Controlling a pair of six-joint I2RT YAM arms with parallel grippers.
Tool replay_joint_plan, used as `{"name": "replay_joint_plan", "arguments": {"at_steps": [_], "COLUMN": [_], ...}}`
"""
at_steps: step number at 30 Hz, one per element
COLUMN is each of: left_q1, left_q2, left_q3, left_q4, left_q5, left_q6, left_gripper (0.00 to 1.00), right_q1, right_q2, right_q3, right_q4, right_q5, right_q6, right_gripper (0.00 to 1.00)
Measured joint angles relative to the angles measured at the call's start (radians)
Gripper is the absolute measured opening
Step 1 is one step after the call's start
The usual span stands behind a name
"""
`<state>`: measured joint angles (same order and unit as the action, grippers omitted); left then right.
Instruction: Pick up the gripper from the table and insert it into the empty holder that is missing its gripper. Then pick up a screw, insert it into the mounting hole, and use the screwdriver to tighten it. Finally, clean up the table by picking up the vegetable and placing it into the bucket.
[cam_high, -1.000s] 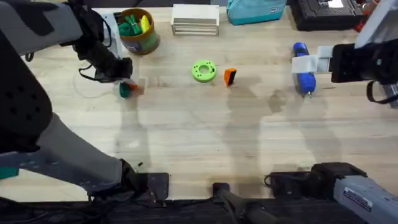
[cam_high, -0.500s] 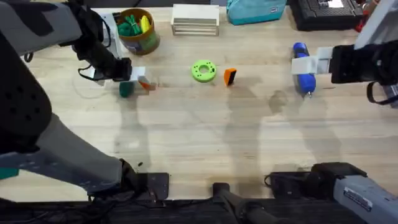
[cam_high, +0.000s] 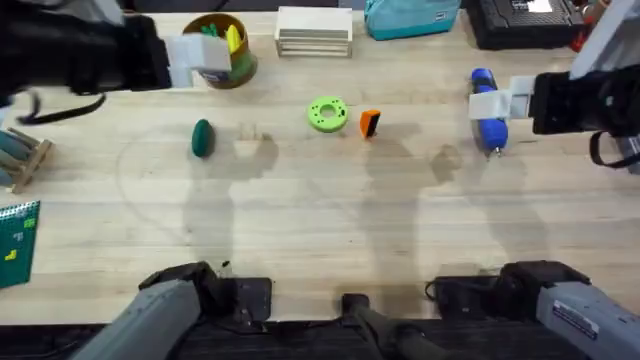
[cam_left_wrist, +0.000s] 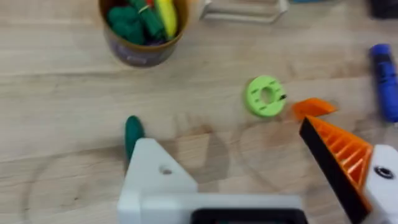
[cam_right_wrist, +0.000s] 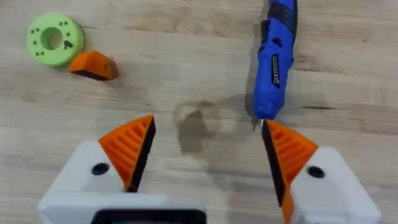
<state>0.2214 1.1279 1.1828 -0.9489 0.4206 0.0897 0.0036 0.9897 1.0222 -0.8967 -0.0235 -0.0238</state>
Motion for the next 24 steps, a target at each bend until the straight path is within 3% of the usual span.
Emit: {"name": "replay_joint_plan", "arguments": {"at_steps": [9, 15, 24], "left_q1": [0.000, 0.000, 0.000], "left_q2": [-0.294, -0.394, -0.440], "left_q3": [0.000, 0.000, -0.041], "left_q4": [-0.013, -0.013, 0.020], "left_q5": [0.093, 0.108, 0.111], "left_q6": [-0.153, -0.182, -0.187], "left_gripper": [0.985, 0.987, 0.986], "right_q1": [0.000, 0.000, 0.000], "right_q2": [0.000, 0.000, 0.000], "right_q3": [0.000, 0.000, 0.000], "right_q4": [0.000, 0.000, 0.000], "right_q5": [0.000, 0.000, 0.000], "right_q6": [0.000, 0.000, 0.000], "right_gripper": [0.991, 0.990, 0.990]}}
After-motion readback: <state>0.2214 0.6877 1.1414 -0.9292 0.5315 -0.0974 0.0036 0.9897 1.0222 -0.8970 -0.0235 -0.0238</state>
